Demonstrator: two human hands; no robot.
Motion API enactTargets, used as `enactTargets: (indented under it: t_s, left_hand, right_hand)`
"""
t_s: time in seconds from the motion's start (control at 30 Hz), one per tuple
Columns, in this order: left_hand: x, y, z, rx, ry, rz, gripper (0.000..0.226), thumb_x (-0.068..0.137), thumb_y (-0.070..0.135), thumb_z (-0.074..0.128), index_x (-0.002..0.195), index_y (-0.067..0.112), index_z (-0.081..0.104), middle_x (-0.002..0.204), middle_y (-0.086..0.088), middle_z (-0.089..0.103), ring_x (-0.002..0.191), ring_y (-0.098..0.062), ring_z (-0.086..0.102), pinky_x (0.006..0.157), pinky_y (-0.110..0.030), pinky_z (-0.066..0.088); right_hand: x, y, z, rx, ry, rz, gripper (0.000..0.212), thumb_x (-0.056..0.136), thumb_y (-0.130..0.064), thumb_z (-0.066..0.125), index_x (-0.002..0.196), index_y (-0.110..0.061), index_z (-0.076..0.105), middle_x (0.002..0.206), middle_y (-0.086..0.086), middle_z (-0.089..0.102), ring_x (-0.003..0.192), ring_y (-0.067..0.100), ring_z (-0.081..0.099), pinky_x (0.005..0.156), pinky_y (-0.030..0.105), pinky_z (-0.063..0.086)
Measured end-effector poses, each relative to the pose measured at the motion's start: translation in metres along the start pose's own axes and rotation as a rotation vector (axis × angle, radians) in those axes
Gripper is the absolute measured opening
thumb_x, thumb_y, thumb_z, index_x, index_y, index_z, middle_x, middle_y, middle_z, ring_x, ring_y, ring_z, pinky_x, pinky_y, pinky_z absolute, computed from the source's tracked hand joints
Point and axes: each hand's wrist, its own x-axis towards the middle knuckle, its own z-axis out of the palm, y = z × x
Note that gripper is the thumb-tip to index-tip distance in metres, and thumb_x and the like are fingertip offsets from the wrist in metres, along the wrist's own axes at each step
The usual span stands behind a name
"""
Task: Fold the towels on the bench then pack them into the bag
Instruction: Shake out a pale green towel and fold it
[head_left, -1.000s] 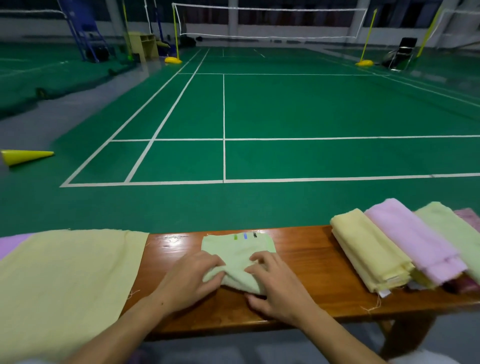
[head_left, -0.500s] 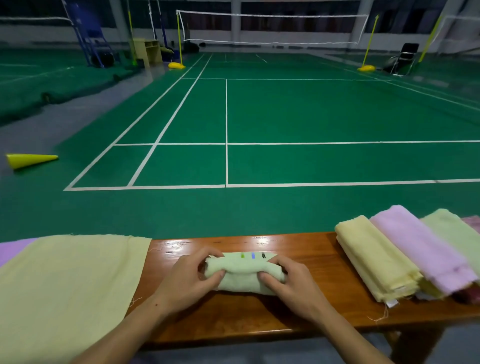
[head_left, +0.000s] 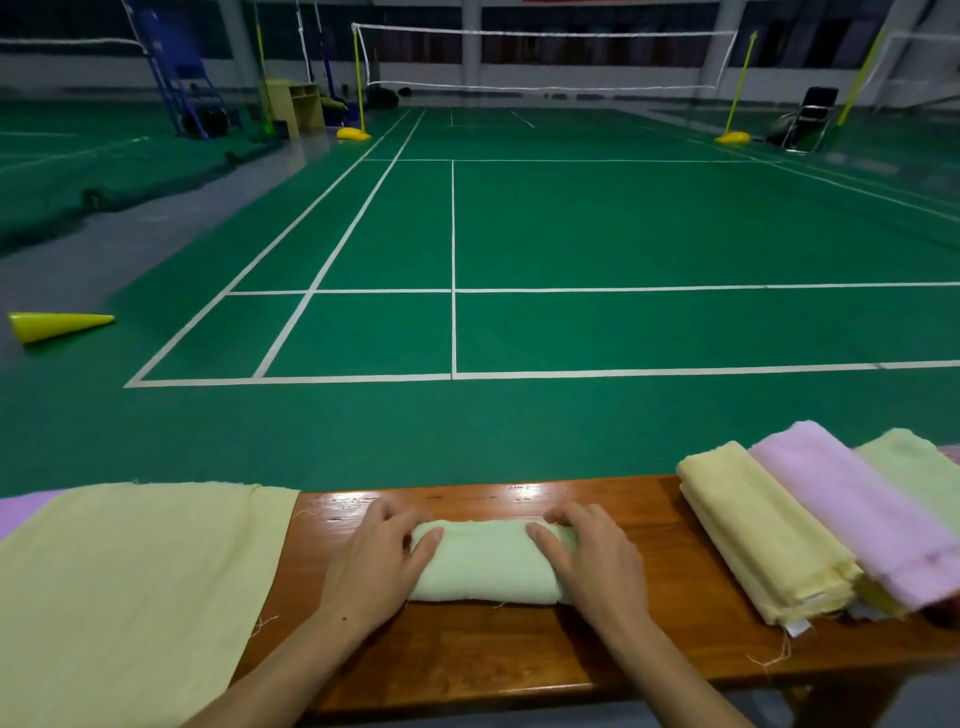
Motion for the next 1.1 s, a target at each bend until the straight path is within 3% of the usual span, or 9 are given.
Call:
enactTargets:
  t_s: [0.13,0.23,0.3,0.4,0.53,0.63,0.77,0.97,1.1]
  left_hand:
    - [-0.002,0.006,0.006,0.096,0.171,0.193,0.038,0.105,0.051,0.046,0.136,0.039,0.064,0.138,0.008,0.059,0.125,-0.013,0.053,0.097,-0.035,0.052]
    - [-0.005,0.007,0.018,0.143,0.030,0.350,0.047,0.110,0.054,0.028,0.152,0.044,0.046,0.162,0.009,0.042,0.149,-0.015,0.036,0.117,-0.042,0.040]
    - [-0.008,0.004,0.025,0.184,-0.063,0.316,0.052,0.110,0.058,0.019,0.159,0.047,0.032,0.168,0.009,0.030,0.156,-0.015,0.024,0.124,-0.041,0.029]
    - [-0.005,-0.001,0.019,0.231,-0.085,0.236,0.057,0.108,0.061,0.016,0.159,0.043,0.032,0.165,0.010,0.036,0.152,-0.016,0.028,0.121,-0.041,0.030]
    - [0.002,-0.005,0.007,0.183,-0.083,0.122,0.061,0.099,0.073,0.035,0.148,0.038,0.047,0.143,0.014,0.054,0.131,-0.013,0.047,0.107,-0.037,0.044]
    - [0.005,-0.004,-0.001,0.029,-0.109,-0.024,0.046,0.088,0.076,0.057,0.116,0.039,0.059,0.108,0.018,0.063,0.097,-0.004,0.060,0.081,-0.032,0.054]
    - [0.008,0.008,-0.010,-0.254,-0.217,-0.132,0.043,0.086,0.059,0.074,0.070,0.029,0.050,0.059,0.012,0.049,0.056,-0.002,0.046,0.053,-0.023,0.032]
    - [0.011,0.011,-0.015,-0.377,-0.270,0.017,0.024,0.097,0.052,0.066,0.101,0.032,0.053,0.097,0.013,0.064,0.086,-0.001,0.061,0.069,-0.023,0.045]
    - [0.007,0.024,-0.024,-0.526,-0.168,0.115,0.023,0.099,0.041,0.067,0.105,0.025,0.052,0.098,0.016,0.068,0.091,-0.005,0.064,0.071,-0.025,0.049]
  right_hand:
    - [-0.002,-0.012,-0.005,-0.138,0.080,-0.200,0.042,0.104,-0.052,0.048,0.140,-0.033,0.060,0.148,-0.004,0.053,0.133,0.014,0.049,0.109,0.033,0.047]
    - [-0.016,-0.026,0.003,-0.179,-0.236,-0.431,0.058,0.110,-0.059,0.020,0.164,-0.038,0.021,0.174,-0.007,0.004,0.161,0.016,-0.001,0.130,0.035,0.002]
    - [-0.023,-0.022,0.012,-0.287,-0.388,-0.445,0.066,0.109,-0.063,0.009,0.167,-0.032,-0.001,0.174,-0.009,-0.011,0.159,0.014,-0.018,0.131,0.044,-0.002]
    - [-0.019,-0.013,0.007,-0.323,-0.417,-0.352,0.067,0.109,-0.062,0.006,0.167,-0.028,0.000,0.174,-0.009,-0.002,0.160,0.016,-0.010,0.131,0.047,0.004]
    - [-0.010,-0.003,-0.013,-0.366,-0.372,-0.323,0.076,0.101,-0.065,-0.002,0.164,-0.030,0.025,0.165,-0.009,0.034,0.148,0.019,0.030,0.121,0.039,0.030]
    - [-0.009,-0.005,-0.021,-0.372,-0.371,-0.311,0.078,0.098,-0.071,0.008,0.158,-0.030,0.036,0.153,-0.009,0.046,0.127,0.017,0.043,0.106,0.035,0.039]
    - [-0.008,-0.008,-0.027,-0.310,-0.439,-0.280,0.066,0.101,-0.068,0.038,0.155,-0.029,0.040,0.144,-0.008,0.049,0.123,0.016,0.042,0.105,0.034,0.039]
    - [-0.004,-0.006,-0.020,-0.065,-0.440,-0.260,0.079,0.089,-0.076,0.047,0.156,-0.035,0.034,0.145,-0.012,0.044,0.126,0.010,0.037,0.108,0.037,0.041]
    - [0.001,-0.008,-0.017,0.219,-0.460,-0.189,0.093,0.078,-0.074,0.071,0.155,-0.038,0.033,0.144,-0.017,0.051,0.126,0.003,0.052,0.106,0.033,0.049]
